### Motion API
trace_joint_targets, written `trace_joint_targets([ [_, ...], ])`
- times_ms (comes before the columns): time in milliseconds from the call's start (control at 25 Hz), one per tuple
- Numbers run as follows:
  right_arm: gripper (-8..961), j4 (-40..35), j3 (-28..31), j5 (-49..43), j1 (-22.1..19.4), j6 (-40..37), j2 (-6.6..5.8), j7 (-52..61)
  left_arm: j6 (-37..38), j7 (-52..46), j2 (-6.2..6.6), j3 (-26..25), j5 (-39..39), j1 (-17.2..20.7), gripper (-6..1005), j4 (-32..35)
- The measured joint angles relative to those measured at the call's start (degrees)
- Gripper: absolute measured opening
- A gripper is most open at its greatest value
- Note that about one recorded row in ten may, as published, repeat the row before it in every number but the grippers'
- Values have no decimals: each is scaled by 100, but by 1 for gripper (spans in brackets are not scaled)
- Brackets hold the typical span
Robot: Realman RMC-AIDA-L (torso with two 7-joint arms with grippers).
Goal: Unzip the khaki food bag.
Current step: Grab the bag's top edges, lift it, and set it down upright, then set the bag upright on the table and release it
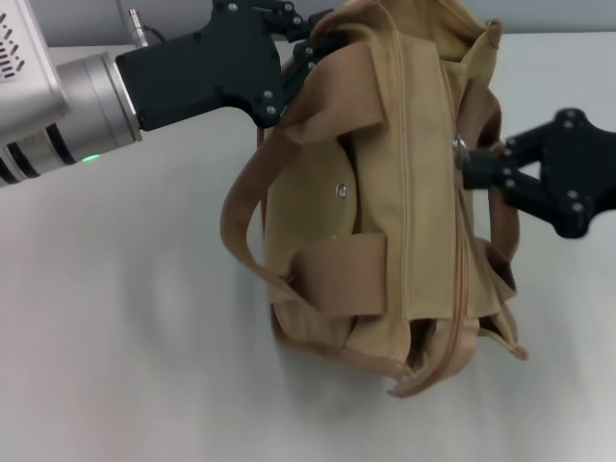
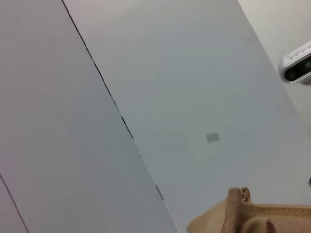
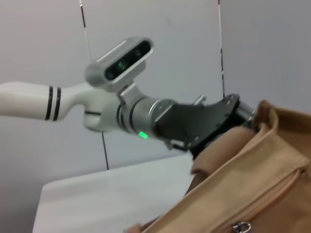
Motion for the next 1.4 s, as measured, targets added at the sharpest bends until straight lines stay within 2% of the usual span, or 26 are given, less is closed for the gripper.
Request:
trace_joint_targets([
  [160, -2, -145, 60, -201, -76, -231, 10, 69, -24, 32, 0, 0, -3, -29, 123, -25],
  [200, -2, -160, 154, -374, -87, -538, 9, 69, -45, 43, 0, 0, -11, -44, 123, -41],
  [480, -3, -294, 338, -1121, -90, -1364, 1, 44, -117, 47, 0, 1, -64, -124, 127, -121],
  [600, -3, -286, 342, -1375, -111, -1448, 11, 40, -148, 48, 1, 26, -76, -161, 129, -123],
  [720, -3, -182, 466, -1323, -103, -1439, 10, 94, -153, 48, 1, 44, -87, -173, 131, -123],
  [760, -3, -115, 618, -1215, -88, -1435, 6, 175, -154, 48, 1, 52, -90, -177, 132, -123],
  [800, -3, 5, 1009, -896, -75, -1425, 1, 328, -154, 48, 2, 68, -92, -182, 132, -128],
  [840, -3, 5, 1009, -896, -75, -1425, 1, 328, -154, 48, 2, 68, -92, -182, 133, -128],
  [920, -3, 69, 1373, -542, -93, -1397, 0, 476, -153, 48, 1, 72, -92, -185, 134, -129],
  [1000, 19, 144, 1899, -209, -132, -1375, -49, 629, -142, 48, 0, 76, -105, -182, 136, -129],
  [1160, 64, 132, 2117, -246, -314, -1368, -83, 418, -123, 50, 0, 79, -136, -175, 138, -130],
  [1200, 108, 37, 2104, -410, -523, -1421, -59, -29, -116, 53, 0, 79, -143, -172, 139, -130],
  [1240, 152, 37, 2104, -410, -523, -1421, -59, -29, -116, 53, 0, 79, -143, -172, 139, -130],
  [1360, 284, 3, 2076, -821, -868, -1641, 40, -1081, -133, 60, 0, 80, -148, -162, 141, -130],
  [1400, 360, 271, 2039, -1007, -1034, -1684, 65, -1622, -137, 63, 0, 80, -156, -160, 142, -140],
])
